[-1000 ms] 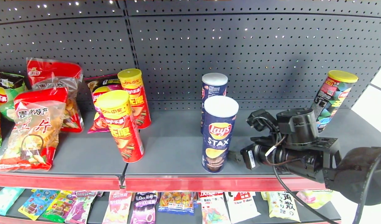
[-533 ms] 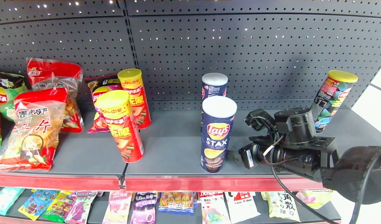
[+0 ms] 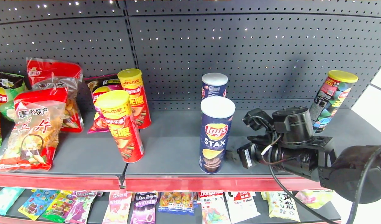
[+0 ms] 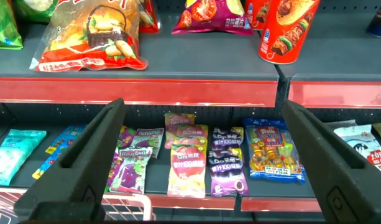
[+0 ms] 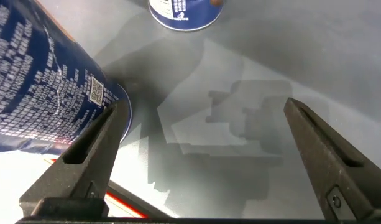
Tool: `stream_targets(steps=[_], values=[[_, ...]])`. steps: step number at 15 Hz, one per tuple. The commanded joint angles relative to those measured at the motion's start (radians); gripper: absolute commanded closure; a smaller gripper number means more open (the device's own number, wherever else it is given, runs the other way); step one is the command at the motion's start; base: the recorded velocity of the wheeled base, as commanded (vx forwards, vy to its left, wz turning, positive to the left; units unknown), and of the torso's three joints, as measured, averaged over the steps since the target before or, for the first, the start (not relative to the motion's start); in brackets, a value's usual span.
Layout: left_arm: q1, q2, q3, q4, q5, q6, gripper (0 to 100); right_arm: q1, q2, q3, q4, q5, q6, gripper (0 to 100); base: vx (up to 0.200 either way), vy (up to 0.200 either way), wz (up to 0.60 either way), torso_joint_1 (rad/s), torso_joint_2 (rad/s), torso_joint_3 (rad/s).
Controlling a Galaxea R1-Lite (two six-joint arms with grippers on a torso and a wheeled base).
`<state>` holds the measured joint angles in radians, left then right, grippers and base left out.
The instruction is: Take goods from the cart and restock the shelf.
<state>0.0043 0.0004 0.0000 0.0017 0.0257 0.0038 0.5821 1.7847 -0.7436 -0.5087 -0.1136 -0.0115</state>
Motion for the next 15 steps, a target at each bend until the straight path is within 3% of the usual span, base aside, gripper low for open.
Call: stream_targets(steps=[1, 6, 10, 12, 14, 15], values=[[0.000, 0.000, 0.000, 0.000, 0.000, -0.001, 0, 0.001, 0.002, 0.000, -0.001, 0.000, 0.001, 0, 0.000, 0.000, 0.00, 0.000, 0.00, 0.000], [0.000, 0.000, 0.000, 0.000, 0.000, -0.001, 0, -0.042, -0.051, 0.030, -0.001, 0.000, -0.001, 0, 0.000, 0.000, 0.00, 0.000, 0.00, 0.000], [0.000, 0.000, 0.000, 0.000, 0.000, 0.001, 0, -0.056, -0.288, 0.152, 0.001, -0.001, -0.002, 0, 0.000, 0.000, 0.00, 0.000, 0.00, 0.000], [0.000, 0.000, 0.000, 0.000, 0.000, 0.001, 0, -0.056, -0.459, 0.250, 0.003, -0.029, -0.007, 0, 0.000, 0.000, 0.00, 0.000, 0.00, 0.000], [0.000, 0.000, 0.000, 0.000, 0.000, -0.001, 0, -0.058, -0.823, 0.441, 0.019, -0.141, -0.053, 0, 0.000, 0.000, 0.00, 0.000, 0.00, 0.000], [0.000, 0.000, 0.000, 0.000, -0.001, 0.001, 0, -0.070, -0.959, 0.471, 0.056, -0.156, -0.094, 0, 0.000, 0.000, 0.00, 0.000, 0.00, 0.000]])
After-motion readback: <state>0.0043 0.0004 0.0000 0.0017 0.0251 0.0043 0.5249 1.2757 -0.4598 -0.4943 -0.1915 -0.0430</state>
